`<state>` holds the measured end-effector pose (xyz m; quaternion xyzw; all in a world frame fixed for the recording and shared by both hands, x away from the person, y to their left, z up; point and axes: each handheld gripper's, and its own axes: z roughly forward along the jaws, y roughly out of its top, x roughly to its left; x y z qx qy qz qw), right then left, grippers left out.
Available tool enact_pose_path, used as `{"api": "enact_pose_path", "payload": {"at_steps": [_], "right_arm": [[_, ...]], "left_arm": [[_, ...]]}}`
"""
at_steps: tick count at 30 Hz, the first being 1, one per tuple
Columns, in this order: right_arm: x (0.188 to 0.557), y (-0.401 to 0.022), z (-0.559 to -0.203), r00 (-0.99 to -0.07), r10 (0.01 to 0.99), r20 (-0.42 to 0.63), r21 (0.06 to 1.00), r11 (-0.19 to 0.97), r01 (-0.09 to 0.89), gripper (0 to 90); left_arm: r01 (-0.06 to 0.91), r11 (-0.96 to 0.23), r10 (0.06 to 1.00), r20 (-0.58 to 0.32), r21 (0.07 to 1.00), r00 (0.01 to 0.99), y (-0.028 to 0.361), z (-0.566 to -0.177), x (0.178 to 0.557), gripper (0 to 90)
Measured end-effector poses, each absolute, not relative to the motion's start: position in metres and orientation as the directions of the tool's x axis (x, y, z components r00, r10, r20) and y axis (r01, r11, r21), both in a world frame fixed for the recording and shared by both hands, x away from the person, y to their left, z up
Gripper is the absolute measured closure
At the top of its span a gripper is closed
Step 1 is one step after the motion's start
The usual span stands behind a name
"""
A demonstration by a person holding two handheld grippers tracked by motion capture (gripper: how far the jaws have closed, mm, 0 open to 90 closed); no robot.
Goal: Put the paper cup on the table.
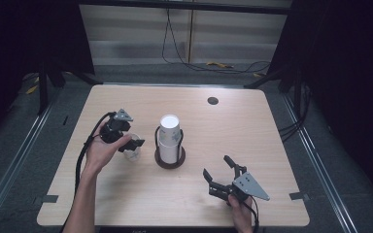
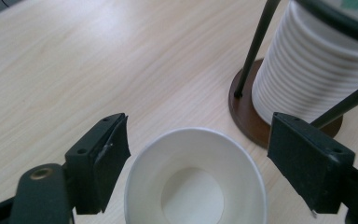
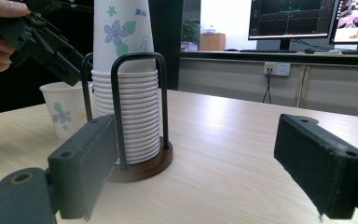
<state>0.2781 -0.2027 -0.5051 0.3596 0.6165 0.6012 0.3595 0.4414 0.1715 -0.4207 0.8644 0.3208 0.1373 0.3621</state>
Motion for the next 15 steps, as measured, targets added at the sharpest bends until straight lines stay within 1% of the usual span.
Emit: {"api": "enact_pose_path", "payload": {"at_steps": [4, 6, 7, 8, 15], "right_arm": [[0.278, -0.203, -0.505, -0.483, 0.876, -0.010, 1.000, 0.018, 0.011, 13.2], [0.278, -0.203, -0.505, -0.483, 0.876, -0.011, 1.000, 0.018, 0.011, 13.2], [0.278, -0.203, -0.505, -0.483, 0.876, -0.011, 1.000, 0.018, 0.011, 13.2], [0.278, -0.203, -0.505, -0.483, 0.876, -0.010, 1.000, 0.018, 0.011, 13.2], [0.278, -0.203, -0.505, -0.482, 0.876, -0.011, 1.000, 0.018, 0.010, 13.2]], "left_arm": [[0.408, -0.494, 0.628, -0.010, 0.768, 0.778, 0.178, -0.420, 0.431, 22.0], [0.392, -0.455, 0.646, -0.007, 0.800, 0.764, 0.181, -0.422, 0.423, 22.3], [0.392, -0.455, 0.646, -0.007, 0.800, 0.764, 0.181, -0.422, 0.423, 22.3], [0.371, -0.434, 0.641, -0.007, 0.821, 0.767, 0.181, -0.424, 0.417, 22.4], [0.330, -0.383, 0.634, -0.014, 0.863, 0.773, 0.182, -0.430, 0.402, 22.9]]}}
